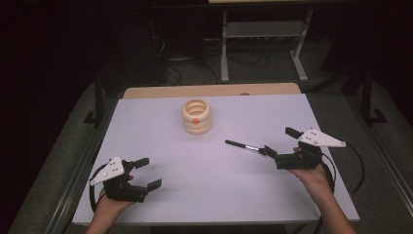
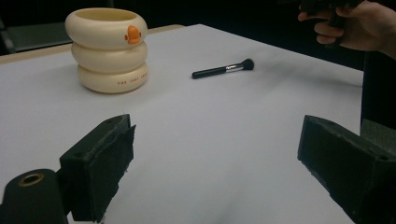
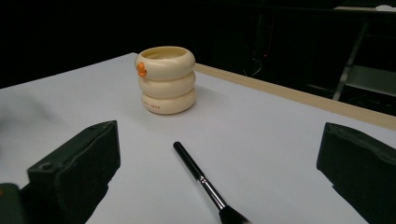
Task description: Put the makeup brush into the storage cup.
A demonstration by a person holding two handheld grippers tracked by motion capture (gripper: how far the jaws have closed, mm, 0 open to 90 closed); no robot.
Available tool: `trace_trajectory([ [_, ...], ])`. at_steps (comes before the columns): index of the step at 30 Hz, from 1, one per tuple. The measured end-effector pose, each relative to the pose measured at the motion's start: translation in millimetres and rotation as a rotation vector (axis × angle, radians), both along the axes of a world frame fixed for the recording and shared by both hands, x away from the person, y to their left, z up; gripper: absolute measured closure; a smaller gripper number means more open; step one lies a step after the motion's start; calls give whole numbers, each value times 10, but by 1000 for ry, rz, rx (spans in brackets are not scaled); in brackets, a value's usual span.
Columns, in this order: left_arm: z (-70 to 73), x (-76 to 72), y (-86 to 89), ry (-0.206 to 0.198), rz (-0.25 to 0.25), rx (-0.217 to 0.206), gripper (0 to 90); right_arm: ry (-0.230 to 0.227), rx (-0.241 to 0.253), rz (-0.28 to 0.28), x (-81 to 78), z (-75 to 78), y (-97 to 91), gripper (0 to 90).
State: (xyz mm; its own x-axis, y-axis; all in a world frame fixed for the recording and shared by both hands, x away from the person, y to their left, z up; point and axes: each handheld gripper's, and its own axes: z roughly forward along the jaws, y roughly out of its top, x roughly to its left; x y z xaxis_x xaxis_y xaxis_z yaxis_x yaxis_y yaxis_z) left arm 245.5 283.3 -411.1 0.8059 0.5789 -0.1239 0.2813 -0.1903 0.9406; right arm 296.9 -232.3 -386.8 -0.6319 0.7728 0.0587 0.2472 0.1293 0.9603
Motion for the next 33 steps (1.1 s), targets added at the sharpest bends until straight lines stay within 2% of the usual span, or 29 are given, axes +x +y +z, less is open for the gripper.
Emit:
trace_trajectory([
  [4, 3, -1, -9, -1, 0, -3, 99, -5, -8, 3, 24, 3, 7, 0],
  [10, 3, -3, -1, 0, 0, 0, 100, 9, 7, -3, 45, 21, 20, 0],
  [11, 2, -3, 0, 0, -1, 0, 100, -7, -1, 1, 60, 24, 18, 0],
  [33, 4, -5, -13, 4, -2, -6, 100, -10, 10, 1, 209, 66, 63, 0],
])
